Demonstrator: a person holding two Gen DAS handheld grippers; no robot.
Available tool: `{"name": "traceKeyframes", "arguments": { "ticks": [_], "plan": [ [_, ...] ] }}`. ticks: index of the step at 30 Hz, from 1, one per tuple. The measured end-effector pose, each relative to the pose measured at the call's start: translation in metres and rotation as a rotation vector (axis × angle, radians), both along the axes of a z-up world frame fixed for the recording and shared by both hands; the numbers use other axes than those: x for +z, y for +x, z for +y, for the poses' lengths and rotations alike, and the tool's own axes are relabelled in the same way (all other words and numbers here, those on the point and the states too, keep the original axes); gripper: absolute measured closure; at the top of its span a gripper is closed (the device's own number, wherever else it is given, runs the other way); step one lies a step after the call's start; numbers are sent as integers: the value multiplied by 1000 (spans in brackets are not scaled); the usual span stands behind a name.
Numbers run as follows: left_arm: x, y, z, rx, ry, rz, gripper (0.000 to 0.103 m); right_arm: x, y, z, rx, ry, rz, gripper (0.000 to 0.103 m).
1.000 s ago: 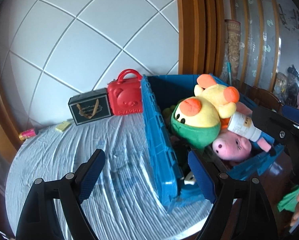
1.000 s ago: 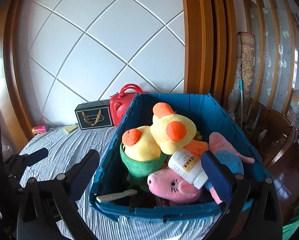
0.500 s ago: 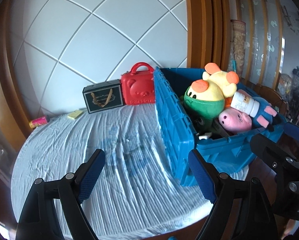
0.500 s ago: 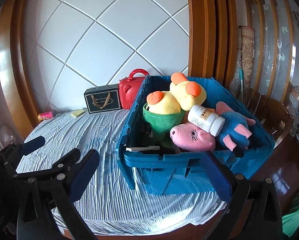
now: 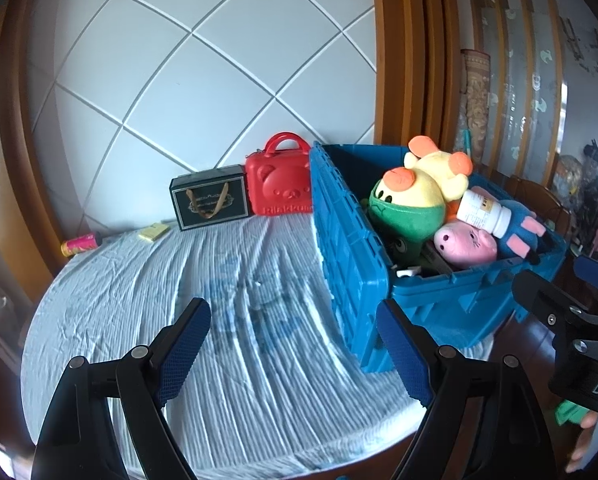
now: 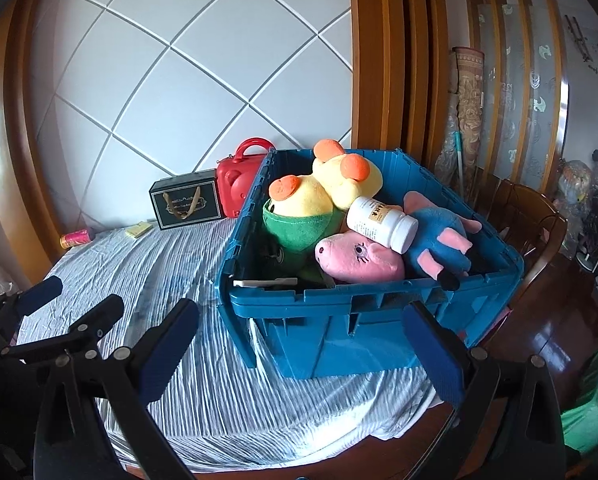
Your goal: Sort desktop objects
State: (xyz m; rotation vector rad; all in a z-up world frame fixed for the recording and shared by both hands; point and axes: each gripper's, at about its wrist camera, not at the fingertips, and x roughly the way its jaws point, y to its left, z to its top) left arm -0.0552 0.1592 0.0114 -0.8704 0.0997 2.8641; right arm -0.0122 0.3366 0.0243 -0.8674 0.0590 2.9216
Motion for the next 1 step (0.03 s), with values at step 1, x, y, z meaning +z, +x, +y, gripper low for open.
{"name": "traceKeyframes", "arguments": {
  "ticks": [1],
  "plan": [
    [0, 0, 0, 0, 0, 2, 18, 0, 0, 0, 0, 2, 0, 0]
  ]
}}
